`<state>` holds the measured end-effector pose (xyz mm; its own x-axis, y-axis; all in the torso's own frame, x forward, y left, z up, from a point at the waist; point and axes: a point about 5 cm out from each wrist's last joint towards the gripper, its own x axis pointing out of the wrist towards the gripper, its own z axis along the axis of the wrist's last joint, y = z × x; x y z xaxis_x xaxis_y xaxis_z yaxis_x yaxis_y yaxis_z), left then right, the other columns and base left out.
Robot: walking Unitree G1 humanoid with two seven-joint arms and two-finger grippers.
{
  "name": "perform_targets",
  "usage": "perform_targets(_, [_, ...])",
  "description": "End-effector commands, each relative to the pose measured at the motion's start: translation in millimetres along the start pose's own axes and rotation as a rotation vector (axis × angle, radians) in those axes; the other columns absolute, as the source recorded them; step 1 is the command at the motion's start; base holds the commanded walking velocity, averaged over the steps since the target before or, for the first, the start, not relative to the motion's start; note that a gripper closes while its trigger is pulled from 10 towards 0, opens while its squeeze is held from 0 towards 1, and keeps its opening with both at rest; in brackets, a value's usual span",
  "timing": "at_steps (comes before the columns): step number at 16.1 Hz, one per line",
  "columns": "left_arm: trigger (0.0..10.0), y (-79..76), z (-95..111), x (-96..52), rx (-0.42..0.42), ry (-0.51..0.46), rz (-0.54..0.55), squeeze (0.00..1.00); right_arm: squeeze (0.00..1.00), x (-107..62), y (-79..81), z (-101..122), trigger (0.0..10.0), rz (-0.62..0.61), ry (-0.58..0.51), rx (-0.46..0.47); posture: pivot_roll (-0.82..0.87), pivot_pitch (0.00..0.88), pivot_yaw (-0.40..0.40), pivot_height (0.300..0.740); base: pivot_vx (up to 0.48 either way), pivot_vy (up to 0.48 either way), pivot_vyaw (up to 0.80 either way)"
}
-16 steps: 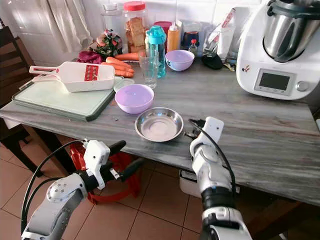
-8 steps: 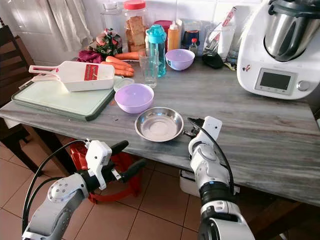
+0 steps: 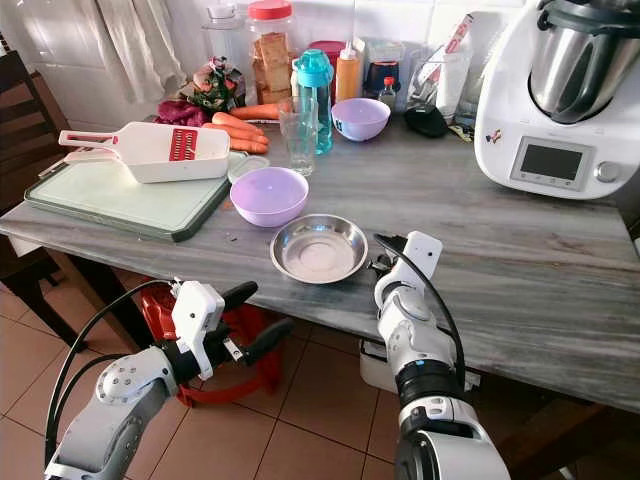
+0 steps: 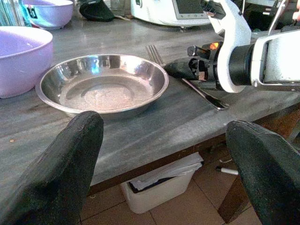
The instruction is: Setting the table
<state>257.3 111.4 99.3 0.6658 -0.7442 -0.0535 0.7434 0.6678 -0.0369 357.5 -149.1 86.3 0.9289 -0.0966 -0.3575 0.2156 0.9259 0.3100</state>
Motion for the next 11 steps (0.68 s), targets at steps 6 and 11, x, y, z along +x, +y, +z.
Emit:
perform_targets(6, [10.0, 0.1, 3, 3.0, 0.022, -0.001, -0.011, 0.00, 1.00, -3.6, 12.8, 28, 10.0, 0.042, -0.130, -0.022, 0.00, 0.011, 0.035, 0.740, 0.000, 0.000, 0.00])
perform_targets(11, [10.0, 1.3, 5, 5.8, 0.020, -0.013, 0.003, 0.00, 1.00, -20.9, 4.8, 48, 10.0, 0.020, -0.296, -0.112, 0.00, 0.005, 0.034, 0.740, 0.000, 0.000, 0.00])
